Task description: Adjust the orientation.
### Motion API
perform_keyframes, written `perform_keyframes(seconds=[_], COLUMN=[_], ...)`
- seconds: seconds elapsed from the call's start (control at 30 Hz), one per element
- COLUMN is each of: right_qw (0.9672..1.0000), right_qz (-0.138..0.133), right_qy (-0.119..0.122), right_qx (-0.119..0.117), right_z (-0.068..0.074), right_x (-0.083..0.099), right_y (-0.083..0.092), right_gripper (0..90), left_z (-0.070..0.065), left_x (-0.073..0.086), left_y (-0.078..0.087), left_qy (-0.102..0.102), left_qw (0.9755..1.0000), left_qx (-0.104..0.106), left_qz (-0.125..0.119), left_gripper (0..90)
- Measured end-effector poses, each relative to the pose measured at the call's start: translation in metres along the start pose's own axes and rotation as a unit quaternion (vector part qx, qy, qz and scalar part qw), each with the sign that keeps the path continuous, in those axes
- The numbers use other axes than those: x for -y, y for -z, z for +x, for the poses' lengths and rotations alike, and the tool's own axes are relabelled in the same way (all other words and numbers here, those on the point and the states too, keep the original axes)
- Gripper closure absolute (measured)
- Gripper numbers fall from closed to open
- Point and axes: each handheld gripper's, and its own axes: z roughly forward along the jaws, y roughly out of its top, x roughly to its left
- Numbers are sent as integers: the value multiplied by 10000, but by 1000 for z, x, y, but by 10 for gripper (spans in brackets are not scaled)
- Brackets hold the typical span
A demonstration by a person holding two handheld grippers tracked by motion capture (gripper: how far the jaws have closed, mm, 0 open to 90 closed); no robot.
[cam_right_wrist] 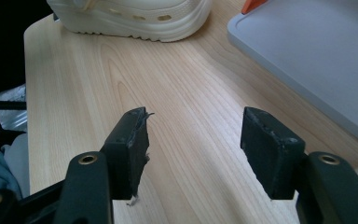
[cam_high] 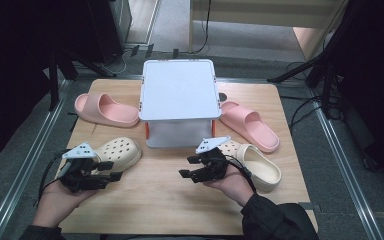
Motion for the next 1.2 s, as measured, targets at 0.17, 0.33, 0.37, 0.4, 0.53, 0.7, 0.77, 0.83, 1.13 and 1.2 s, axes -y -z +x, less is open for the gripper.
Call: perform_keyframes(seconds=[0.17,0.33,0.37,0.4,0.53,0.7,0.77,0.83,1.13,1.2], right_qw=[10000,10000,9999,9999,9998,9998,9998,9998,9998,9998], right_qz=[66,59,78,78,147,152,167,184,181,178], right_qy=[36,58,65,65,144,102,88,78,101,73], right_qx=[-3,-32,-30,-30,-16,13,19,25,79,90], right_z=[-1,-2,-1,-1,1,-1,-1,0,0,-1], right_x=[-4,-7,-8,-8,-7,-7,-6,-6,-5,-5], right_y=[-6,-10,-10,-10,-12,-11,-11,-11,-8,-7], right_gripper=[419,419,419,419,418,418,418,417,418,419], left_z=[7,14,17,17,32,42,45,47,51,45], left_x=[10,18,20,20,26,21,19,18,13,9], left_y=[11,18,17,17,0,-18,-23,-27,-23,-20], left_qy=[120,162,192,192,309,315,395,427,542,489], left_qw=[9997,9979,9973,9973,9969,9980,9984,9980,9980,9983], left_qx=[-213,-626,-705,-705,-711,-528,-381,-407,-331,-325], left_qz=[-41,-4,55,55,138,119,165,247,56,-39], left_gripper=[461,465,465,464,475,563,599,665,771,771])
